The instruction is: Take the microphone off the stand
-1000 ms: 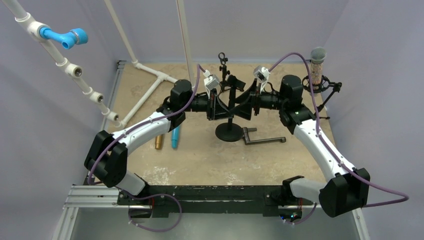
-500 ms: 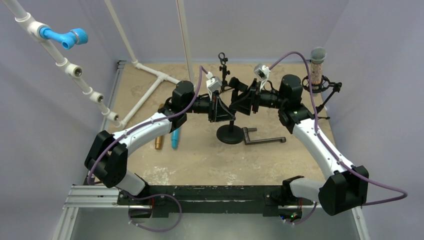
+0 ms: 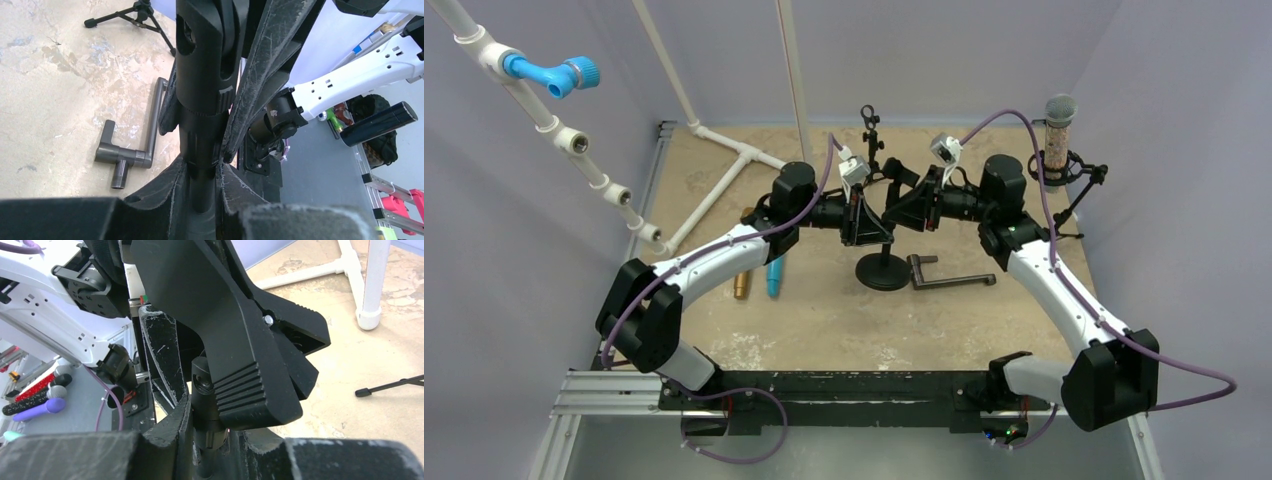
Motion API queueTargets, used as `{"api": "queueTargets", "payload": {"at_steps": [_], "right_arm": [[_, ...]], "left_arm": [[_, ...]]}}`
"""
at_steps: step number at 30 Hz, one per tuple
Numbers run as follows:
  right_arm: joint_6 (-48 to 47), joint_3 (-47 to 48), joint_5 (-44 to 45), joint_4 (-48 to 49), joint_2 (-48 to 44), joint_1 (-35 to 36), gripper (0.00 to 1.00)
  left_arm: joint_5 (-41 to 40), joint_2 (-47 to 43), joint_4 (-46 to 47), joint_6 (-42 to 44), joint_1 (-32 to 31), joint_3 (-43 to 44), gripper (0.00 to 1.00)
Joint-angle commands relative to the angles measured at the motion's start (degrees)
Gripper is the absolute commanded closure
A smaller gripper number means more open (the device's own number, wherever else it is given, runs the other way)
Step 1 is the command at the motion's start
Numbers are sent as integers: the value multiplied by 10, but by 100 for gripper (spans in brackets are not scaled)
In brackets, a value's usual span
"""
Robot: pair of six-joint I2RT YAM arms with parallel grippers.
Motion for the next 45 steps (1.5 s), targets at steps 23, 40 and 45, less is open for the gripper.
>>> {"api": "queueTargets", "payload": {"at_steps": [23,40,45], "right_arm": [[-256,118,346,40,181,-16,100],[-300,224,449,129,365,-73,100],[-315,225,486,174,395,-78,100]], "left_arm": [[-26,-79,-26,61,88,23,21],[-29,-81,-30,89,95,14,21],[-29,-77,-28,90,97,13,21]]}}
